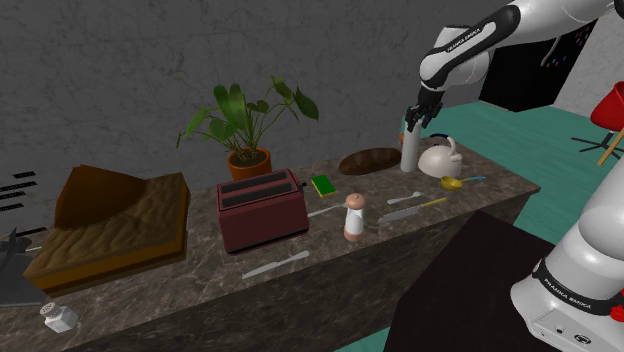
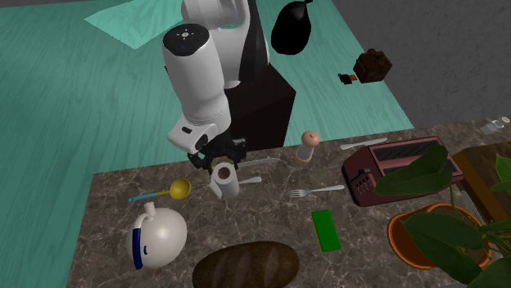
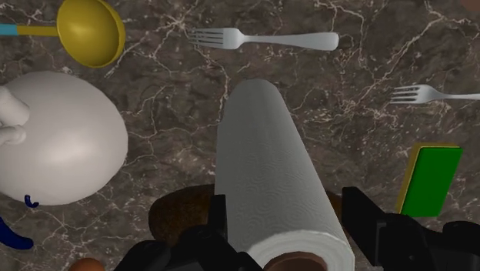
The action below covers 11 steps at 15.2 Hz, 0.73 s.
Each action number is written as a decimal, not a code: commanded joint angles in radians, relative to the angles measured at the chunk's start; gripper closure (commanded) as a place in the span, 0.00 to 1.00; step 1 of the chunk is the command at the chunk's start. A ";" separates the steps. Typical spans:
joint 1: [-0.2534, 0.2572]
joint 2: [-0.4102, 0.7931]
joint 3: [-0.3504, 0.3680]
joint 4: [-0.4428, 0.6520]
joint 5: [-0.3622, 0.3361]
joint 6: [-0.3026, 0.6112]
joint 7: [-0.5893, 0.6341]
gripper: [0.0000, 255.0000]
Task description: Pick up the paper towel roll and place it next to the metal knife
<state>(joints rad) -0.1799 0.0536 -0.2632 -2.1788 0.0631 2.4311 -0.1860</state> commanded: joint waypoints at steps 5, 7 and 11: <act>0.002 -0.041 0.000 0.039 -0.020 -0.079 0.017 1.00; 0.002 -0.053 0.000 0.054 -0.026 -0.105 0.021 1.00; 0.003 -0.074 0.001 0.086 -0.035 -0.157 0.028 1.00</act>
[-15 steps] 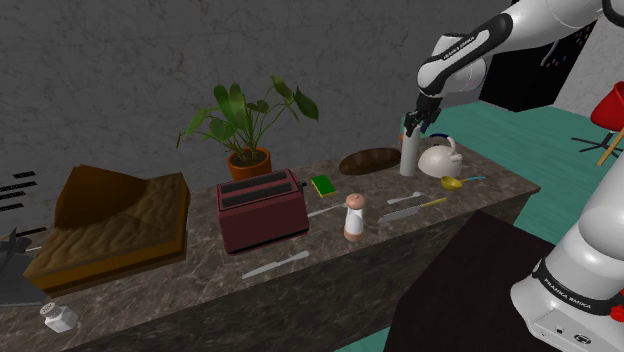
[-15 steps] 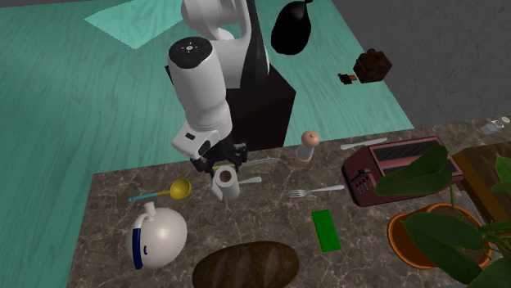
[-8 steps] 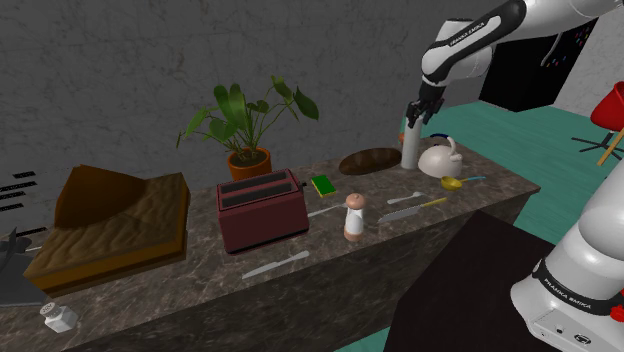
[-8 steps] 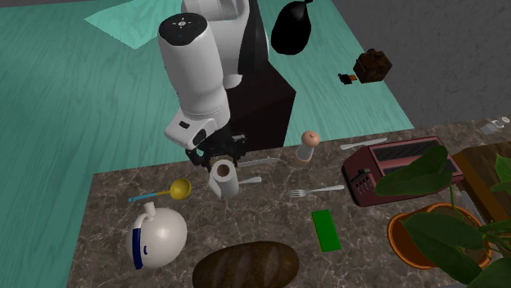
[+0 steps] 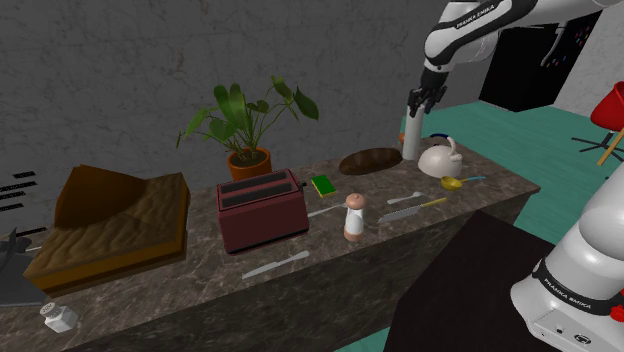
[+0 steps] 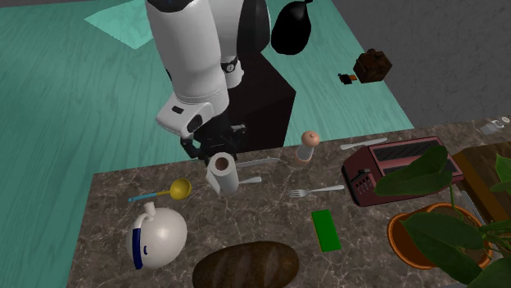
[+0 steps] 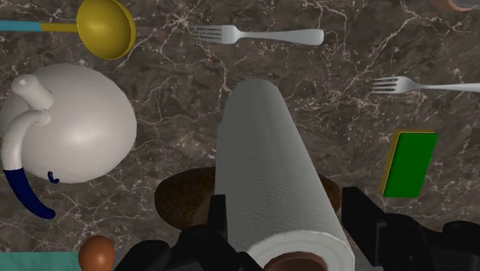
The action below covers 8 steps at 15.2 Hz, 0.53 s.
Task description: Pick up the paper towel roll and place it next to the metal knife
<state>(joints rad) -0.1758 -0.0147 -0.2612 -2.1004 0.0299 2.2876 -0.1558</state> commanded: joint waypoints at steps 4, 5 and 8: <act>-0.001 -0.023 -0.001 0.043 -0.009 -0.065 0.004 1.00; -0.001 -0.027 0.000 0.052 -0.010 -0.079 0.005 1.00; -0.001 -0.037 0.000 0.082 -0.014 -0.118 0.009 1.00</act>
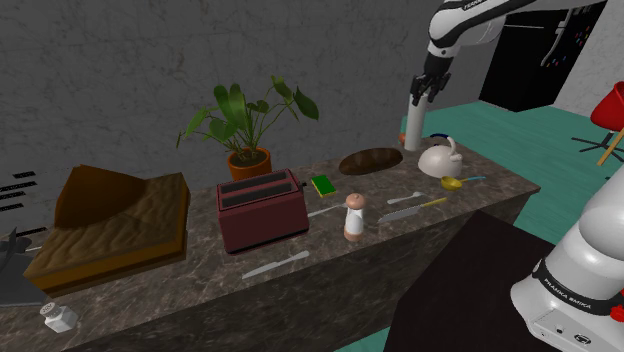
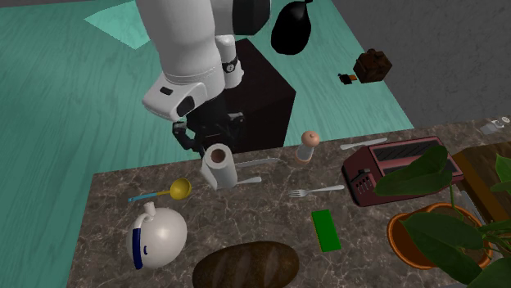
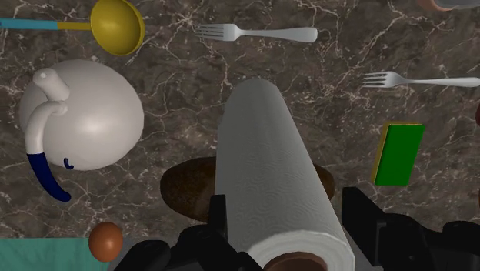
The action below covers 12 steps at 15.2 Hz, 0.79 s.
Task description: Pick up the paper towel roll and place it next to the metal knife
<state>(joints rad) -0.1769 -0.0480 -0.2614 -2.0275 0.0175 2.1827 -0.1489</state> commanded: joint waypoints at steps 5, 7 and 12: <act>0.001 -0.016 0.002 0.063 -0.006 -0.079 0.006 1.00; 0.001 -0.020 0.002 0.086 -0.008 -0.105 0.008 1.00; 0.022 -0.043 0.030 0.097 -0.023 -0.138 0.062 1.00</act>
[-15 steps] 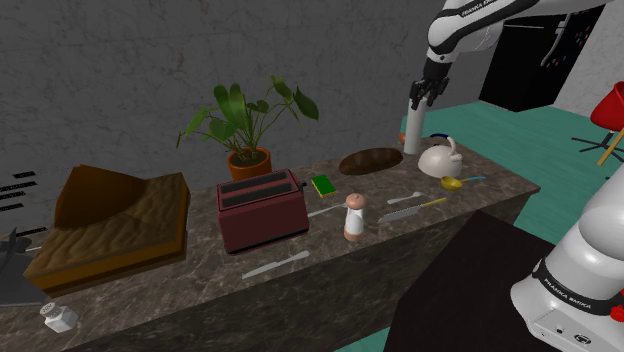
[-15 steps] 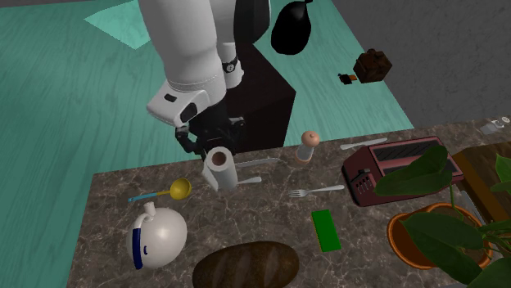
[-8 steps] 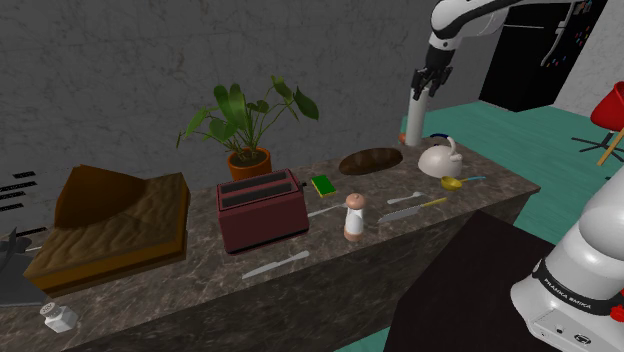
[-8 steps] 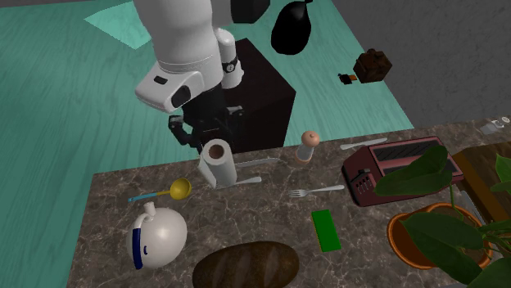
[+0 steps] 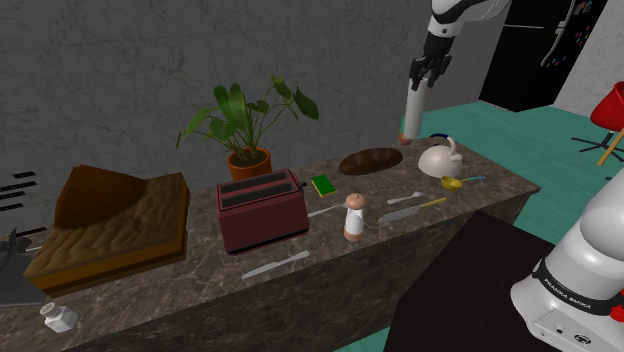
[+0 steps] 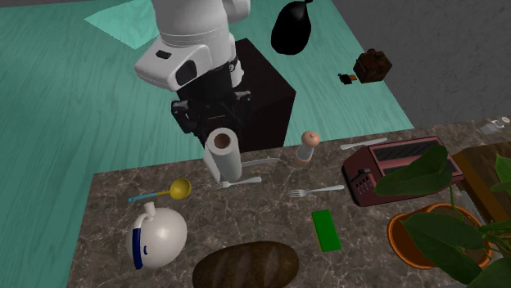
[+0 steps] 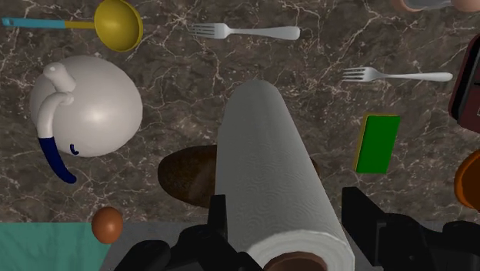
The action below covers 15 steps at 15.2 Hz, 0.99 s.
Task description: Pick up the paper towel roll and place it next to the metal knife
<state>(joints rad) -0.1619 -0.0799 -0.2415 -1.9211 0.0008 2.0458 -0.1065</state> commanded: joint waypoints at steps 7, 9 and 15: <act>0.079 -0.045 0.108 -0.048 -0.040 0.002 0.202 1.00; 0.099 -0.046 0.136 -0.049 -0.047 0.000 0.253 1.00; 0.159 -0.025 0.219 -0.024 -0.066 -0.011 0.404 1.00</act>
<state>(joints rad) -0.0139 -0.1112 -0.0373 -1.9503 -0.0618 2.0346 0.2685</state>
